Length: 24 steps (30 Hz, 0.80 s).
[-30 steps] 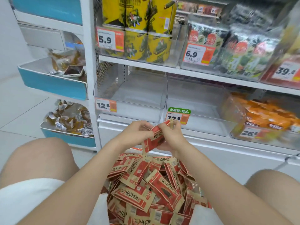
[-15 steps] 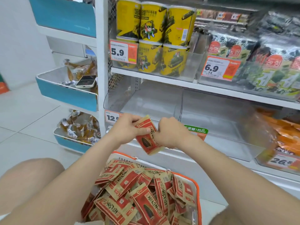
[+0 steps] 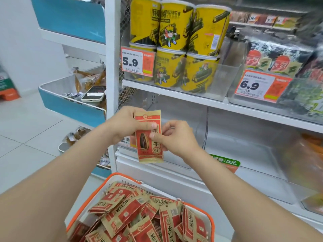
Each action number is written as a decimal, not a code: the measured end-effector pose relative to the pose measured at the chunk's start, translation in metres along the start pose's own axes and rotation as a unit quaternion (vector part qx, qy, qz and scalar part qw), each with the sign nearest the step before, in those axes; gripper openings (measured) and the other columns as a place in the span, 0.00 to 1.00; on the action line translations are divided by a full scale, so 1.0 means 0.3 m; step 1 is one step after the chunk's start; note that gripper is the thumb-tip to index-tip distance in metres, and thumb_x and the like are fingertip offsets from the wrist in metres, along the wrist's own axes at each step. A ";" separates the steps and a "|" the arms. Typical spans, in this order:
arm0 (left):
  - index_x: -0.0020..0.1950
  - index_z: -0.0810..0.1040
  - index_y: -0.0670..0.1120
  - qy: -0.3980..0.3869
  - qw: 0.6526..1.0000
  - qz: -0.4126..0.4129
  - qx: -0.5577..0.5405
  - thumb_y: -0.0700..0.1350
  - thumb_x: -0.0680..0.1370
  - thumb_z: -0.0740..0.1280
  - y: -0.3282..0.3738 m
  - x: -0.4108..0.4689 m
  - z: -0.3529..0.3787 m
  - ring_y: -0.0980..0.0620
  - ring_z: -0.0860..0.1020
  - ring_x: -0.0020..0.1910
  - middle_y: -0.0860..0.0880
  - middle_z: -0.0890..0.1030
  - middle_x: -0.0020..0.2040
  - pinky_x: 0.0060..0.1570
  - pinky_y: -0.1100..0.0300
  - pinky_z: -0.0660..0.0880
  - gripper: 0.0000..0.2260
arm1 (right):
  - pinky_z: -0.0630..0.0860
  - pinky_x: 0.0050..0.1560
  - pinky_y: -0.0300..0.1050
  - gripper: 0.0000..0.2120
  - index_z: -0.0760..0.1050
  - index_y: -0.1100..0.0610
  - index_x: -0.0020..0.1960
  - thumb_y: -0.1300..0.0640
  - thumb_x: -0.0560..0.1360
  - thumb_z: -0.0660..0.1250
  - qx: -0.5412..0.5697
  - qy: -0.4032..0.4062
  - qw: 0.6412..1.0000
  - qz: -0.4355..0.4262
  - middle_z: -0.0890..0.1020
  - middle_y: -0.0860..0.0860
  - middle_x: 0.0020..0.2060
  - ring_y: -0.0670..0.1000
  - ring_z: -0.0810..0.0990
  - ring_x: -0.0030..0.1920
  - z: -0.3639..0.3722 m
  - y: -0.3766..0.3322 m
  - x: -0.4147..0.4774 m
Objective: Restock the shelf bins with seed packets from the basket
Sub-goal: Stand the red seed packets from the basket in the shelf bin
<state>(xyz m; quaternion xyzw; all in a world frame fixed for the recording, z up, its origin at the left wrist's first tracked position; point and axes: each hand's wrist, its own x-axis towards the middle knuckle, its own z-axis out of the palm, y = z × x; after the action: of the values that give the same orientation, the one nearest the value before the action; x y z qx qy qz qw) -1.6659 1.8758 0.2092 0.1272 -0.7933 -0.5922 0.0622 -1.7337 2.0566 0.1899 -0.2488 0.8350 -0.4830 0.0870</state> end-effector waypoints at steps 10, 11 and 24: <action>0.55 0.82 0.45 0.152 0.928 -0.070 -0.334 0.44 0.81 0.74 -0.038 0.034 0.102 0.45 0.86 0.39 0.41 0.86 0.48 0.29 0.53 0.82 0.05 | 0.86 0.46 0.53 0.07 0.86 0.54 0.41 0.53 0.75 0.79 0.222 0.116 0.962 0.110 0.88 0.51 0.36 0.53 0.88 0.39 0.108 -0.029 -0.010; 0.57 0.82 0.45 0.154 0.925 -0.070 -0.339 0.45 0.81 0.74 -0.040 0.035 0.104 0.45 0.86 0.40 0.41 0.87 0.49 0.30 0.53 0.83 0.07 | 0.85 0.44 0.51 0.06 0.86 0.55 0.44 0.53 0.77 0.77 0.250 0.111 0.955 0.113 0.88 0.52 0.38 0.54 0.88 0.40 0.110 -0.031 -0.022; 0.53 0.79 0.41 0.134 0.987 0.035 -0.083 0.57 0.87 0.58 -0.068 0.067 0.026 0.39 0.85 0.49 0.39 0.87 0.48 0.56 0.42 0.82 0.21 | 0.86 0.46 0.59 0.06 0.83 0.52 0.55 0.52 0.81 0.71 0.079 0.058 0.995 0.025 0.88 0.54 0.41 0.55 0.89 0.41 0.047 -0.039 0.017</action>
<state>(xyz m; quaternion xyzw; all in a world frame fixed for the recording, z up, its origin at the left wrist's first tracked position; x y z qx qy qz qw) -1.6844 1.8719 0.1864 0.1716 -0.7297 -0.6312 0.1995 -1.7290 2.0386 0.1930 -0.1916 0.8041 -0.5583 0.0701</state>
